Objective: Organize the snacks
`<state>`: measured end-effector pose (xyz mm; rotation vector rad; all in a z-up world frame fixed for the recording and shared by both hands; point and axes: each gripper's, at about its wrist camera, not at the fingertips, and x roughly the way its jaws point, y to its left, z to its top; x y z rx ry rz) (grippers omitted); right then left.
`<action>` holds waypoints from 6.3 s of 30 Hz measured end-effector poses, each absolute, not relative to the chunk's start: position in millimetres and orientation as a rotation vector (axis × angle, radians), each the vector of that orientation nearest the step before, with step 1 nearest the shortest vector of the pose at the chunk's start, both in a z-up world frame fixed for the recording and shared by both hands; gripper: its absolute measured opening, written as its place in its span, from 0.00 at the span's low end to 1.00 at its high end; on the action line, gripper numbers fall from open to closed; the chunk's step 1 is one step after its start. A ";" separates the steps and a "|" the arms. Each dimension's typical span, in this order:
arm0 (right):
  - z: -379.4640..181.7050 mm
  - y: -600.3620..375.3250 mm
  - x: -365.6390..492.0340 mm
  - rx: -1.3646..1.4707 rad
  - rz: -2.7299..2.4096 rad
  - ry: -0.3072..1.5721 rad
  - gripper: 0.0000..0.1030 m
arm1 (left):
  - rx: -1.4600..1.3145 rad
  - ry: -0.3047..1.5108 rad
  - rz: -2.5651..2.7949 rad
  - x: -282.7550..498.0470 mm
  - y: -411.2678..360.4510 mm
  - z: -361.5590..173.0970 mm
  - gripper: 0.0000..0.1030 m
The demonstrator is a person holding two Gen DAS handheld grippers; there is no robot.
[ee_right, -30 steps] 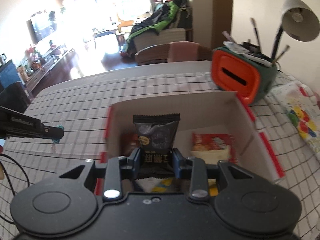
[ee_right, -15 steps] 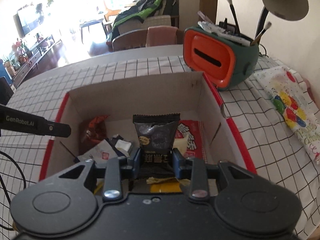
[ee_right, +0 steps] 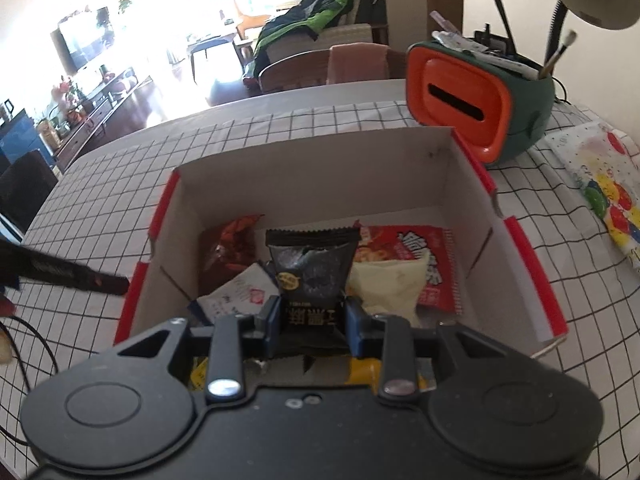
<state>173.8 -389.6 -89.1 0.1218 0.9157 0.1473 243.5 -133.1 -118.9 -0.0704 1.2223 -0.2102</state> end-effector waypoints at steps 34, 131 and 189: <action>-96.4 -377.4 179.0 0.093 0.144 0.940 0.29 | 0.111 1.117 -0.333 221.1 -159.2 -157.6 0.12; -6.2 -370.3 65.2 0.185 0.051 0.677 1.00 | 0.003 0.711 -0.469 118.2 -148.1 0.2 1.00; -9.9 -368.0 49.2 0.199 0.036 0.660 1.00 | -0.001 0.713 -0.431 111.0 -148.2 -2.3 1.00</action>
